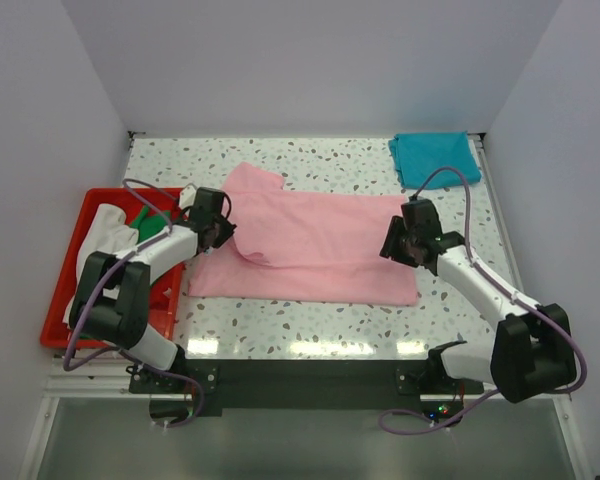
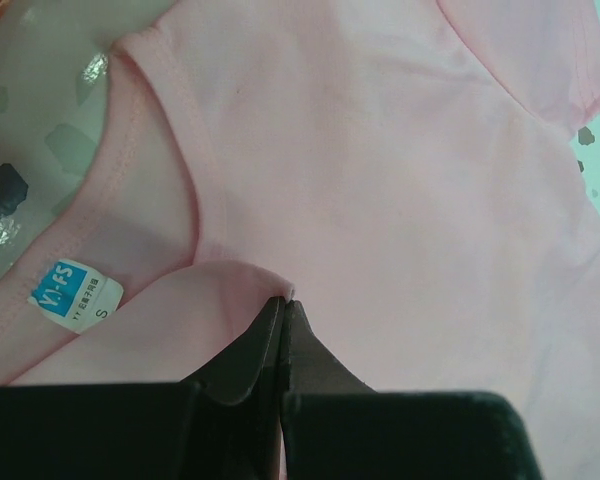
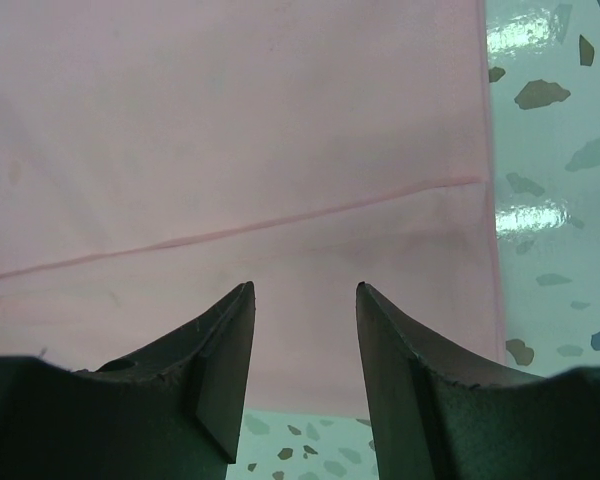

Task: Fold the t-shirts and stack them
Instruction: Fold the tshirt

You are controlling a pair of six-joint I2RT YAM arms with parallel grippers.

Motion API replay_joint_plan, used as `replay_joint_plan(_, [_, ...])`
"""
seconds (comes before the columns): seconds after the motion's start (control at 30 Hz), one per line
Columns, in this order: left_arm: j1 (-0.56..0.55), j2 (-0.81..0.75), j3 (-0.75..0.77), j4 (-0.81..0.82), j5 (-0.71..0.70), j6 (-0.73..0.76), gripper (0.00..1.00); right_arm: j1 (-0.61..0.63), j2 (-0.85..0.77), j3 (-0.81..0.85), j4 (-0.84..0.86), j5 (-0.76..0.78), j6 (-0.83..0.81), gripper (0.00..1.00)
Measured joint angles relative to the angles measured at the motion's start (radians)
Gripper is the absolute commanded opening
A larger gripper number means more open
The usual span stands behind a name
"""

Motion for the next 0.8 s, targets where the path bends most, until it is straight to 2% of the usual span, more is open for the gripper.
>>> replay_joint_plan(0.8, [0.004,0.063,0.063,0.013,0.039,0.053,0.0,-0.038,0.043,0.044,0.017,0.02,-0.016,0.5])
